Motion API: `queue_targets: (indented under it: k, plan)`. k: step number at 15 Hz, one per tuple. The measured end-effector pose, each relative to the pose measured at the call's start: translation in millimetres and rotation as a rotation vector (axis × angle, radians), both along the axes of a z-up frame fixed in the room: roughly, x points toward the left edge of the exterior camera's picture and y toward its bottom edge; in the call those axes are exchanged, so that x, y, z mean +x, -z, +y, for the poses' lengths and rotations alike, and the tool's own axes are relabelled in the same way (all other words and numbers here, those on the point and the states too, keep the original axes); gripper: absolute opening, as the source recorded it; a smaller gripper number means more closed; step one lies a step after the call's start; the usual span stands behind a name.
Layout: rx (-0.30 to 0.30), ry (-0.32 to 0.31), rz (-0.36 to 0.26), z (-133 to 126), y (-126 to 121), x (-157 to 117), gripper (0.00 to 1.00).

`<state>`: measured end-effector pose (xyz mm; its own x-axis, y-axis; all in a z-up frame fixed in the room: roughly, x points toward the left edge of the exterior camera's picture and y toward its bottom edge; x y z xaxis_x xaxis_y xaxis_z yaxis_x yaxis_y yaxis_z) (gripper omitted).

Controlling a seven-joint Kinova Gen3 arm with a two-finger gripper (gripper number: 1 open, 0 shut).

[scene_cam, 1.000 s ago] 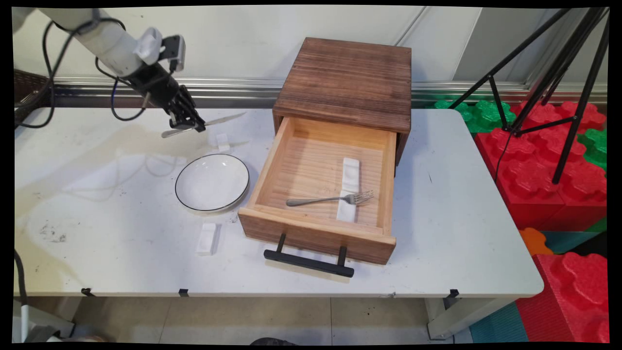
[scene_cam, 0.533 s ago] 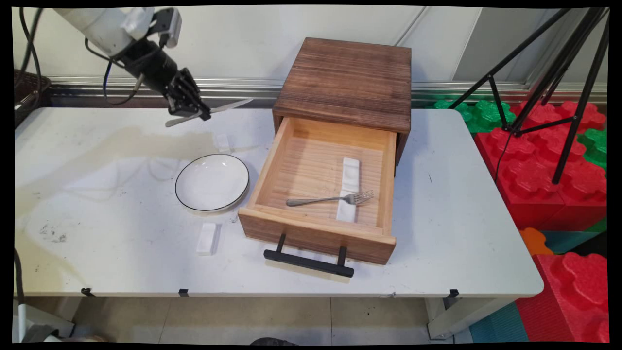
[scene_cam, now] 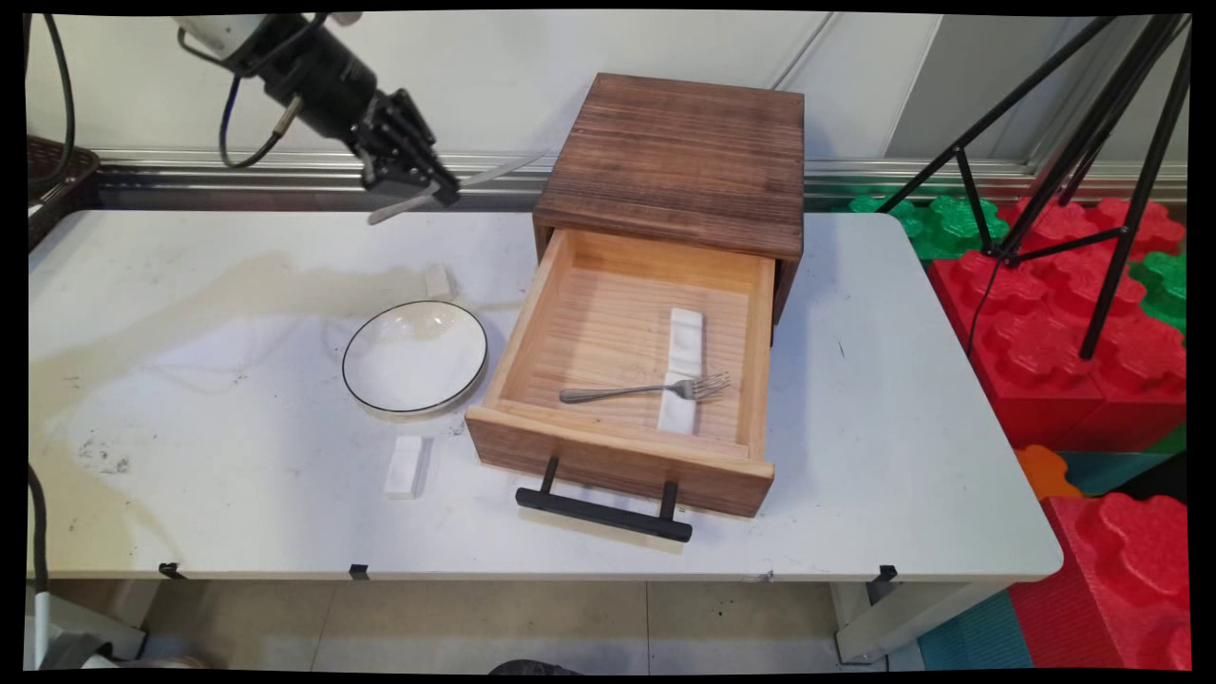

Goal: Place the picked object into the drawer

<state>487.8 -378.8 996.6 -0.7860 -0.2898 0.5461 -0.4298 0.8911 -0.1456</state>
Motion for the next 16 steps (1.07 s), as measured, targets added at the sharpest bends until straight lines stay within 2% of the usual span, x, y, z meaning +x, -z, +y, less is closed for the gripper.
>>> queue_targets:
  k: [4, 8, 12, 16]
  plan:
    - [-0.026, 0.024, 0.058, -4.1, -14.8, -31.8, 0.0]
    - [-0.047, 0.041, 0.093, -12.8, -15.3, -61.7, 0.0]
    - [-0.058, 0.05, 0.109, -23.3, -6.2, -88.2, 0.0]
    - [-0.064, 0.063, 0.104, -36.8, 14.6, -119.5, 0.0]
